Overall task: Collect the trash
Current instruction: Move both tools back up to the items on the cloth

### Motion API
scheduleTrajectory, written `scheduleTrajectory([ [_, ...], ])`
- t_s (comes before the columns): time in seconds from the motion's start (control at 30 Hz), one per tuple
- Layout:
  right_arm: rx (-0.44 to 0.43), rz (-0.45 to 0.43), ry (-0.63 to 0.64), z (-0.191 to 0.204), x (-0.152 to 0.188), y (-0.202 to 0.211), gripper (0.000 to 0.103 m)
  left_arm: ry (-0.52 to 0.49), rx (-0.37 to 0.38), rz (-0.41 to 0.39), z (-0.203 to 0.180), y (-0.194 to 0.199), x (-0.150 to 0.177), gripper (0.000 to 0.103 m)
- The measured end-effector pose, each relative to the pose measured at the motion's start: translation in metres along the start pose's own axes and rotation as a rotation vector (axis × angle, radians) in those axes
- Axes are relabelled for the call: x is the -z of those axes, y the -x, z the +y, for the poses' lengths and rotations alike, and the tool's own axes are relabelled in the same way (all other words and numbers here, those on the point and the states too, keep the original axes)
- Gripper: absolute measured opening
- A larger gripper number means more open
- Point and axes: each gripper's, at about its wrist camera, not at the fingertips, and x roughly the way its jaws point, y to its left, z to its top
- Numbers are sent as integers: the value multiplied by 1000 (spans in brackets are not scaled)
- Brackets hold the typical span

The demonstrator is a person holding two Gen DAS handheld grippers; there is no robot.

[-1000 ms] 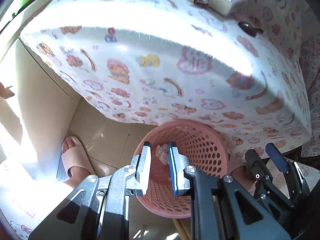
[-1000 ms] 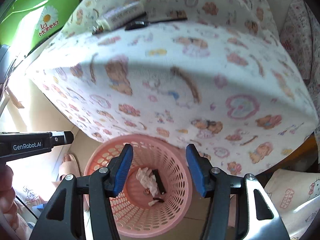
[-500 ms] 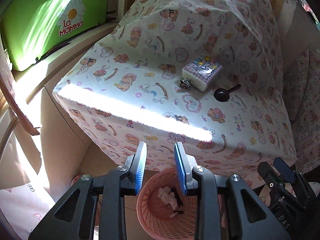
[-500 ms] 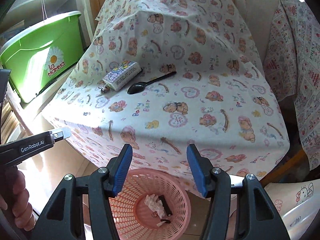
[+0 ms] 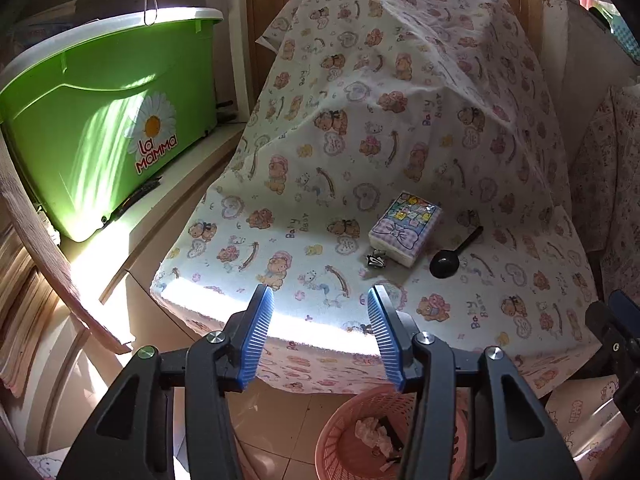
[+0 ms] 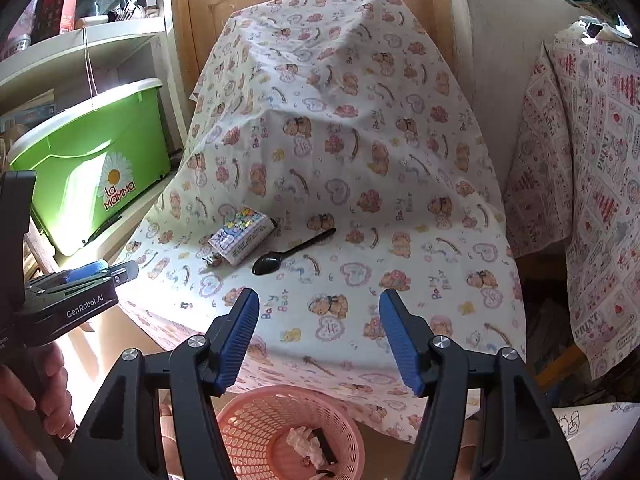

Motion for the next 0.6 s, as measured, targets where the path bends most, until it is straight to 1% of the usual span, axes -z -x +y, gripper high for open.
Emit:
scheduleTrajectory([
  [0.1, 13, -27, 24, -1, -17, 2, 65, -19, -9, -11, -3, 2, -11, 50],
  [0.2, 19, -50, 70, -2, -36, 3, 65, -43, -8, -20, -5, 2, -22, 55],
  [0.27, 39, -74, 120, -2, -49, 3, 67, -60, -5, -23, -5, 1, -31, 58],
  [0.33, 63, -102, 161, -4, -61, 2, 72, -63, -1, -23, -4, 0, -39, 60],
  [0.4, 83, -124, 185, -8, -71, -1, 72, -63, 2, -29, -2, -2, -47, 62],
  [0.5, 136, -150, 213, -14, -80, -10, 72, -85, -13, -45, -1, -7, -54, 62],
  [0.6, 156, -144, 198, -21, -81, -24, 72, -93, -25, -59, 1, -13, -54, 65],
])
